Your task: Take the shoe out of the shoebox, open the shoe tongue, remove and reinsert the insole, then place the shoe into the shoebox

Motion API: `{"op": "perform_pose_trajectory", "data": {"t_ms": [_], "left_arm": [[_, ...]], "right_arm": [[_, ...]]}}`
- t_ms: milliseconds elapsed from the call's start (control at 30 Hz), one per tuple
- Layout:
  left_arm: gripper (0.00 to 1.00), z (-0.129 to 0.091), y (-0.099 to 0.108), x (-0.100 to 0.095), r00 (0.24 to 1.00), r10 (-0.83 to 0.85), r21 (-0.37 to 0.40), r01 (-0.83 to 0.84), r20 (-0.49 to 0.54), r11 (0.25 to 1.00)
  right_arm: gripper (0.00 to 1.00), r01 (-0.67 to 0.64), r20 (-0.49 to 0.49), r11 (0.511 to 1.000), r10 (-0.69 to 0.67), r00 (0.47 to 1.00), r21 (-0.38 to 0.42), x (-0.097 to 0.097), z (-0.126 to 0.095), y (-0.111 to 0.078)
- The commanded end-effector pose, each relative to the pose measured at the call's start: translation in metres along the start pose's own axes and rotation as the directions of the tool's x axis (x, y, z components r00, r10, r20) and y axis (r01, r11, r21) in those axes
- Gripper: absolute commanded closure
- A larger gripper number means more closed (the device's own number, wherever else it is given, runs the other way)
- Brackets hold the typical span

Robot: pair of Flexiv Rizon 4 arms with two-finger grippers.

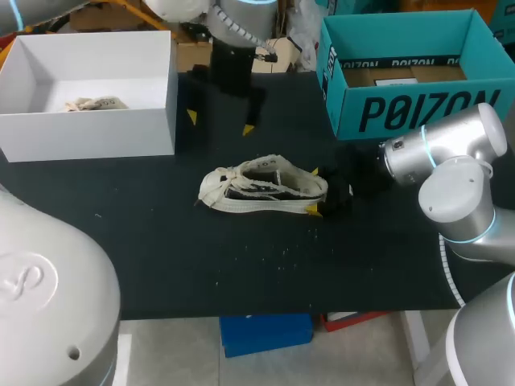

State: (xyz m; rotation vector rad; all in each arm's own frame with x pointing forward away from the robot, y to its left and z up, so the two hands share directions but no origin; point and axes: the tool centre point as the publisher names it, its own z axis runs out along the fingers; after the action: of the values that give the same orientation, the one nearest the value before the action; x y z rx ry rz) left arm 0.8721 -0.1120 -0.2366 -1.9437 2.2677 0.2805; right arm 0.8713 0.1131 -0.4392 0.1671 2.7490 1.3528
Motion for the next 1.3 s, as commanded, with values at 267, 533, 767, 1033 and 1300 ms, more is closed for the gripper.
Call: {"op": "perform_pose_trajectory", "data": {"t_ms": [267,533,767,1033,1300], "left_arm": [[0.0,0.035,0.002,0.069,0.998,0.029,0.01,-0.029,0.054,1.0],[0.0,0.05,0.005,0.088,1.0,-0.016,0.0,0.016,0.011,1.0],[0.0,0.068,0.006,0.1,1.0,-0.02,0.003,0.02,0.009,1.0],[0.0,0.088,0.003,0.111,0.998,-0.014,0.038,0.012,0.06,0.999],[0.0,0.107,-0.001,0.113,0.997,-0.008,0.016,0.007,0.082,1.0]], "right_arm": [[1.0,-0.001,0.001,1.0,0.001,1.0,0.001,-0.002,0.002,-0.001],[1.0,-0.001,0.001,1.0,0.001,1.0,0.001,-0.002,0.002,-0.001],[1.0,-0.001,0.001,1.0,0.001,1.0,0.001,-0.002,0.002,-0.001],[1.0,-0.001,0.001,1.0,0.001,1.0,0.001,-0.002,0.002,-0.001],[1.0,-0.001,0.001,1.0,0.001,1.0,0.001,-0.002,0.002,-0.001]]}}
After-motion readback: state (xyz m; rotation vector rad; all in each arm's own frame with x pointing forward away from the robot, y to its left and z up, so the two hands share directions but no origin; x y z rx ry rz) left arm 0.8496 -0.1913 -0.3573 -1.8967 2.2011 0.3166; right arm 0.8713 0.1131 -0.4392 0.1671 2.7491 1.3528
